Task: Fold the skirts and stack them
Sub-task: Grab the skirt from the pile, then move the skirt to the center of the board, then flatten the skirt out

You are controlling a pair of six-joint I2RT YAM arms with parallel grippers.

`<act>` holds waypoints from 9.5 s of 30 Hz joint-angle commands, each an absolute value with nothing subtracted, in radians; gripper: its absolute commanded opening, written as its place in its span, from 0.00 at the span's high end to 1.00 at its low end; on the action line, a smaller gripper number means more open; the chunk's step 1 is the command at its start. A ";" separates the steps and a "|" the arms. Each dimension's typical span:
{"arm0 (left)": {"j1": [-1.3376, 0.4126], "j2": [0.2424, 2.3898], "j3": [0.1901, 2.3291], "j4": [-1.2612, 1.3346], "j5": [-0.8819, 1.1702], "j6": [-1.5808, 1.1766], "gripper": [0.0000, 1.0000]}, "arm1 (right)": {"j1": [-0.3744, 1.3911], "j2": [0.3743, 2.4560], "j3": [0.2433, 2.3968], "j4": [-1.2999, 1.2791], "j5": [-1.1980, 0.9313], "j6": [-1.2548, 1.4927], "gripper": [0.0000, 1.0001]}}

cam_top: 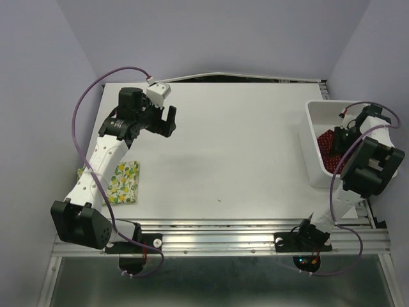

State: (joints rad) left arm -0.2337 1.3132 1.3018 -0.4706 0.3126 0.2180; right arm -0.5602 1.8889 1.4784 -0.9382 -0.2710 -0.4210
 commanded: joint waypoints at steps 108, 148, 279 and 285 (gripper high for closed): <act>-0.117 1.459 1.299 -0.466 0.488 0.212 0.07 | 0.264 1.998 2.017 -0.233 -0.857 0.324 0.99; -0.265 1.598 1.164 -0.388 0.676 0.297 0.17 | 0.276 1.686 1.350 -0.776 -0.457 -0.469 0.34; -0.483 1.882 1.526 -0.216 0.479 0.259 0.58 | 0.109 1.135 0.970 -0.773 -0.479 -0.538 0.99; -0.494 2.165 1.807 -0.319 0.515 0.224 0.61 | 0.109 1.094 0.904 -0.810 -0.391 -0.592 0.99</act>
State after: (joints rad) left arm -0.4889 2.1143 1.6634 -0.2611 0.4728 0.2508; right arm 0.1169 1.1095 0.9375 -0.7723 -0.4622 -0.5339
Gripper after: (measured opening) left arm 0.377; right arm 0.043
